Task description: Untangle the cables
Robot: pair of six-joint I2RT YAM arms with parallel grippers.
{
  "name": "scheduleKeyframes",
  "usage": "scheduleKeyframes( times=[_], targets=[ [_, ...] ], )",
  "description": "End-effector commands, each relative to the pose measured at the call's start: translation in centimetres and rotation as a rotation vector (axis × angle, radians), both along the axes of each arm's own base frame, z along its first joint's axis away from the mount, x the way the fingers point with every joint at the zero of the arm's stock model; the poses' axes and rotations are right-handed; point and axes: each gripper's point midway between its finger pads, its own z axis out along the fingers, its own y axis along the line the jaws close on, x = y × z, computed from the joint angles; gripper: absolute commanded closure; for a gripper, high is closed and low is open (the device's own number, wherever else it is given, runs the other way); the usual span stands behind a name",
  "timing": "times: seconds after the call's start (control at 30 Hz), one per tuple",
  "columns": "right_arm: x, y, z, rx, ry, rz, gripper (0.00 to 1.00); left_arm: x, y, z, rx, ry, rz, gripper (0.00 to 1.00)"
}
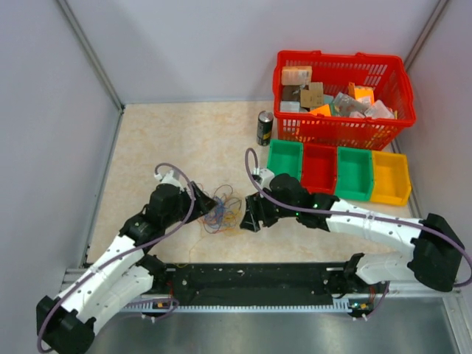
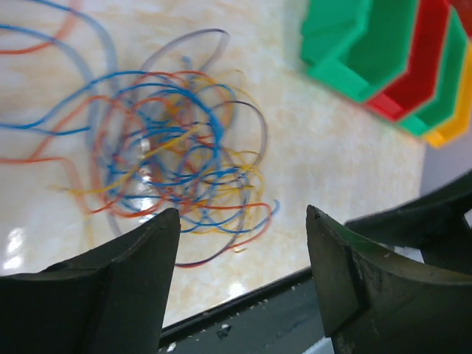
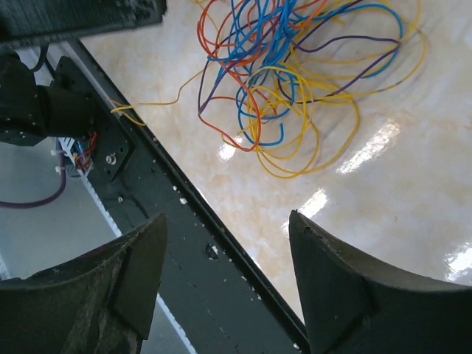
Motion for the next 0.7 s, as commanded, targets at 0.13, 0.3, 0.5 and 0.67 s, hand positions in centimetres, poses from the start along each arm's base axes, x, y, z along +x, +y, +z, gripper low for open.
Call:
scheduleKeyframes(
  times=[0.13,0.3,0.5,0.67],
  targets=[
    [-1.0,4.2,2.9,0.149,-0.024,0.090,0.30,-2.6,9.2,-2.3,0.157,0.173,0.493,0.13],
    [-1.1,3.8,1.8,0.145,-0.017,0.067,0.27,-6.9,3.4,-3.8,0.025,0.377,0.148,0.19],
    [-1.0,2.8,1.2,0.098,-0.023,0.049,0.26,-9.0,2.0,-6.1,0.011,0.427,-0.010,0.23],
    [-0.9,1.6,1.6,0.090,-0.054,0.018,0.25,-9.0,-0.5,-5.4,-0.082,0.394,-0.145,0.83]
  ],
)
